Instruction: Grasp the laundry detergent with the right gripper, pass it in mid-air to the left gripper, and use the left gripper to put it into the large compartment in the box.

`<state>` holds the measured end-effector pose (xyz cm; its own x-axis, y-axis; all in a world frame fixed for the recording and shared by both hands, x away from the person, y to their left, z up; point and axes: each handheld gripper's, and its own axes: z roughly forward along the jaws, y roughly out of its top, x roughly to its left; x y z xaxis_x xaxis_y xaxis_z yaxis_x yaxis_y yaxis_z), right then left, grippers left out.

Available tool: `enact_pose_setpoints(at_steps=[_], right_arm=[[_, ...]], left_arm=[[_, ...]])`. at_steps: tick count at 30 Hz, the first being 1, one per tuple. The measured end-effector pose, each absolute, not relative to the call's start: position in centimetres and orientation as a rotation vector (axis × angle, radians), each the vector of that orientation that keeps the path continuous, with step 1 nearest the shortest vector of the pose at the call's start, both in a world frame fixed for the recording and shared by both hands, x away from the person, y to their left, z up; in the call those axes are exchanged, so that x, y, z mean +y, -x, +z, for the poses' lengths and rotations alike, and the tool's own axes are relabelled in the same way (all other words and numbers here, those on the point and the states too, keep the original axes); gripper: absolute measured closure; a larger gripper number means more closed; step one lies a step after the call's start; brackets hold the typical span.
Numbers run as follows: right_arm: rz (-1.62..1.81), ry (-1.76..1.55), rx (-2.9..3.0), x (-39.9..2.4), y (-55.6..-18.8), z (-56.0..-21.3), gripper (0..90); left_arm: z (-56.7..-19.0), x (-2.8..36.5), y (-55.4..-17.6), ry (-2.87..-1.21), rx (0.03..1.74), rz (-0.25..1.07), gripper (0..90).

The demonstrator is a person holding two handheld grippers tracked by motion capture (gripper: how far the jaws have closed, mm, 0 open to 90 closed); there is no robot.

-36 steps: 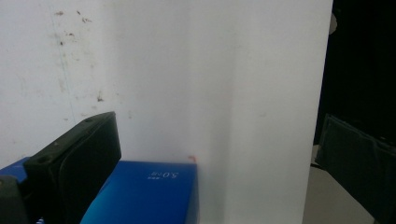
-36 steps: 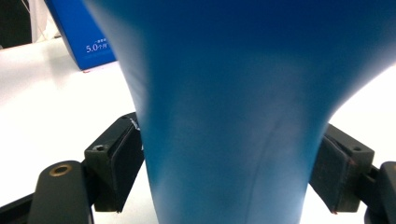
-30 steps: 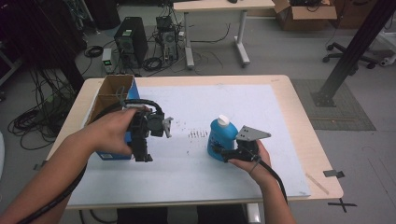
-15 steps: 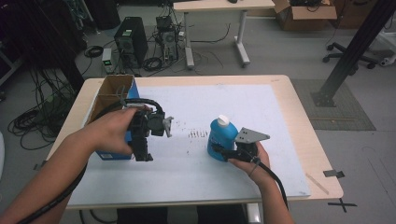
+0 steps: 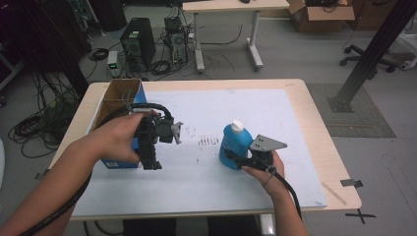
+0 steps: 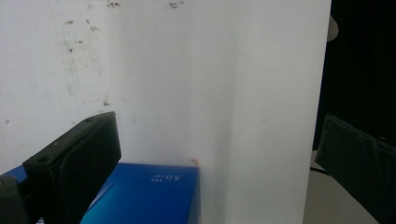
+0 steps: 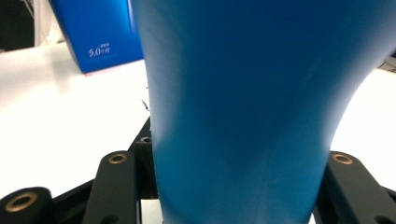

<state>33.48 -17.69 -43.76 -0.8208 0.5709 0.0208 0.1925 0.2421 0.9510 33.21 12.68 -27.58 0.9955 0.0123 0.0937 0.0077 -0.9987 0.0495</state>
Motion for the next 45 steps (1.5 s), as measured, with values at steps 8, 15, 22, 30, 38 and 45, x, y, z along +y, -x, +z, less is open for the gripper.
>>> enact_pose_setpoints(at_steps=[8,15,22,30,38,45], right_arm=[[1.620,-0.654,2.197,-18.5,-33.4,-41.1,46.1],[1.624,-0.560,2.235,-19.1,-32.8,-38.3,46.0],[1.645,-0.420,2.309,-19.2,-31.5,-36.1,45.8],[1.668,-0.316,2.361,-18.8,-30.7,-35.5,45.6],[1.699,-0.225,2.418,-17.6,-30.3,-36.1,45.5],[1.721,-0.195,2.445,-16.5,-30.4,-37.0,45.5]], left_arm=[[-26.9,12.3,-33.3,-3.105,0.038,0.147,0.2],[-26.4,12.0,-33.3,-3.097,0.045,0.137,0.2],[-25.2,11.2,-33.3,-3.057,0.014,0.118,0.2],[-24.0,10.3,-33.0,-3.044,-0.031,0.106,0.2],[-23.1,9.4,-32.7,-3.056,-0.057,0.099,0.2],[-22.6,8.9,-32.4,-3.054,-0.069,0.098,0.2]])
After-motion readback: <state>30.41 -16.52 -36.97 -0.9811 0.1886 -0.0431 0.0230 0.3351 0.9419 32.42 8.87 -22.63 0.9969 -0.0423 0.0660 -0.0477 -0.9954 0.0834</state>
